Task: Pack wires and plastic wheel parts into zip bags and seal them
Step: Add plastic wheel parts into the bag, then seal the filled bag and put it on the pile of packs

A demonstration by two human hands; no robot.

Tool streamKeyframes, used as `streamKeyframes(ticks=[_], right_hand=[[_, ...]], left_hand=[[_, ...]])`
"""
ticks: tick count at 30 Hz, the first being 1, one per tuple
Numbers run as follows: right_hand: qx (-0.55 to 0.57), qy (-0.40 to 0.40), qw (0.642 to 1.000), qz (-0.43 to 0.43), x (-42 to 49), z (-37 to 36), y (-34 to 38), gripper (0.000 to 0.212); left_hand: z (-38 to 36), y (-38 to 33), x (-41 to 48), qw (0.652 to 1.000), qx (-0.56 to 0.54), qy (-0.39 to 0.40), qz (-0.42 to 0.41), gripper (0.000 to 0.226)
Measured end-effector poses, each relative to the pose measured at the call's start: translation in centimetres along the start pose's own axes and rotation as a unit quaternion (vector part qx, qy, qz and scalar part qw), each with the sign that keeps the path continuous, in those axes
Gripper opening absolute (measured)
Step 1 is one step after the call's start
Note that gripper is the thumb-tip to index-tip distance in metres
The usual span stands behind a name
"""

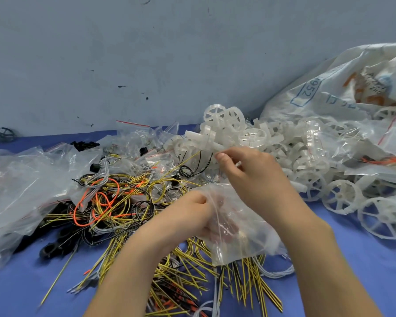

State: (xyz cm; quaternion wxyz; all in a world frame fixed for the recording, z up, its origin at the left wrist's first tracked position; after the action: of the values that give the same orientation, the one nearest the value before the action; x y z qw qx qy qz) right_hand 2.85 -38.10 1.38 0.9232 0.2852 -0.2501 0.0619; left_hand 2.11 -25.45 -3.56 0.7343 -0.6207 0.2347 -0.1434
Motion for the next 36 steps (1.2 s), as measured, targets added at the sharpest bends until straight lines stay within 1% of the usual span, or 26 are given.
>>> streamKeyframes(ticks=[2,6,7,9,10,11,12,14,15,16,18,19,20,22,25,26,27,29,31,32,34,35,36], right_hand=[[-0.007,0.045,0.999,0.004,0.7,-1.3,-0.5,0.034],[-0.04,0.147,0.988,0.023,0.8,-4.2,-0.3,0.047],[-0.044,0.171,0.984,0.022,0.7,-4.7,-0.3,0.05],[-0.032,0.211,0.977,0.015,0.5,-5.6,-0.5,0.055],[-0.022,0.226,0.974,0.012,0.4,-5.9,-0.6,0.059],[-0.013,0.241,0.97,0.008,0.4,-6.0,-0.8,0.063],[-0.006,0.257,0.966,0.0,0.4,-6.1,-1.0,0.066],[0.009,0.285,0.958,-0.019,0.2,-6.2,-1.6,0.074],[0.024,0.295,0.955,-0.026,0.2,-6.1,-1.8,0.074],[0.048,0.298,0.953,-0.031,0.3,-5.8,-2.0,0.068],[0.112,0.269,0.956,-0.029,0.5,-4.9,-1.9,0.034],[0.142,0.23,0.963,-0.026,0.7,-4.1,-1.8,0.02],[0.171,0.18,0.968,-0.018,0.9,-3.1,-1.9,0.013],[0.249,0.075,0.966,0.0,1.2,-0.8,-1.6,0.012],[0.366,-0.09,0.926,-0.007,0.8,3.6,-1.0,0.016],[0.386,-0.132,0.913,-0.009,0.6,5.0,-0.8,0.016],[0.398,-0.157,0.904,-0.012,0.3,6.0,-0.4,0.016],[0.409,-0.172,0.896,-0.013,-0.2,7.0,0.5,0.017],[0.418,-0.167,0.893,-0.013,-0.8,7.4,1.4,0.017],[0.426,-0.166,0.889,-0.01,-1.1,7.7,1.7,0.017],[0.435,-0.175,0.883,0.006,-1.4,8.7,1.9,0.017],[0.435,-0.179,0.882,0.013,-1.5,9.0,1.9,0.017],[0.436,-0.177,0.882,0.015,-1.5,9.1,1.7,0.018]], left_hand=[[1.0,0.9,-0.8,0.999,-0.035,-0.003,0.018,0.033],[1.4,2.3,-2.4,1.0,-0.024,0.02,0.0,0.052],[1.0,2.6,-2.9,0.999,-0.011,0.036,-0.002,0.053],[-0.2,3.0,-4.1,0.996,0.051,0.08,-0.005,0.047],[-0.8,3.3,-4.5,0.993,0.076,0.089,-0.014,0.044],[-1.2,3.6,-4.7,0.991,0.109,0.077,-0.027,0.039],[-1.1,3.7,-4.9,0.986,0.154,0.048,-0.046,0.032],[-0.3,3.4,-5.0,0.966,0.244,-0.031,-0.078,0.019],[0.3,3.1,-5.0,0.959,0.261,-0.058,-0.091,0.017],[0.9,2.6,-5.2,0.956,0.263,-0.076,-0.102,0.019],[2.2,1.5,-5.4,0.949,0.264,-0.108,-0.136,0.024],[2.6,0.7,-5.5,0.942,0.267,-0.127,-0.158,0.025],[3.1,-0.1,-5.7,0.935,0.268,-0.148,-0.178,0.027],[4.2,-1.7,-6.1,0.921,0.26,-0.195,-0.213,0.029],[6.0,-4.6,-7.8,0.892,0.239,-0.273,-0.269,0.032],[6.4,-5.6,-8.5,0.88,0.24,-0.291,-0.29,0.033],[6.6,-6.6,-9.3,0.867,0.245,-0.303,-0.311,0.033],[6.7,-8.0,-10.5,0.841,0.27,-0.317,-0.346,0.032],[6.4,-8.8,-11.6,0.826,0.285,-0.329,-0.357,0.03],[6.3,-9.3,-12.2,0.814,0.295,-0.341,-0.367,0.026],[6.2,-10.1,-13.1,0.775,0.322,-0.374,-0.395,0.018],[6.2,-10.3,-13.3,0.765,0.323,-0.383,-0.405,0.015],[6.2,-10.3,-13.2,0.768,0.315,-0.38,-0.408,0.013]])
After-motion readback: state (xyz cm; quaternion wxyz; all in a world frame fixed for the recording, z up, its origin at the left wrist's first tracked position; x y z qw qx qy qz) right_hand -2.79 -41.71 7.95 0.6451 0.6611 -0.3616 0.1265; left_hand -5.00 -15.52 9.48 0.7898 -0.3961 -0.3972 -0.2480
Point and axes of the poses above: each hand's wrist, its own x-axis towards the middle knuckle, its own z-axis out of the back of the hand, y = z × x, the point moved 4 cm from there along x, towards the middle knuckle, and after that the axes turned 5 degrees about -x, right-handed, at the moved point
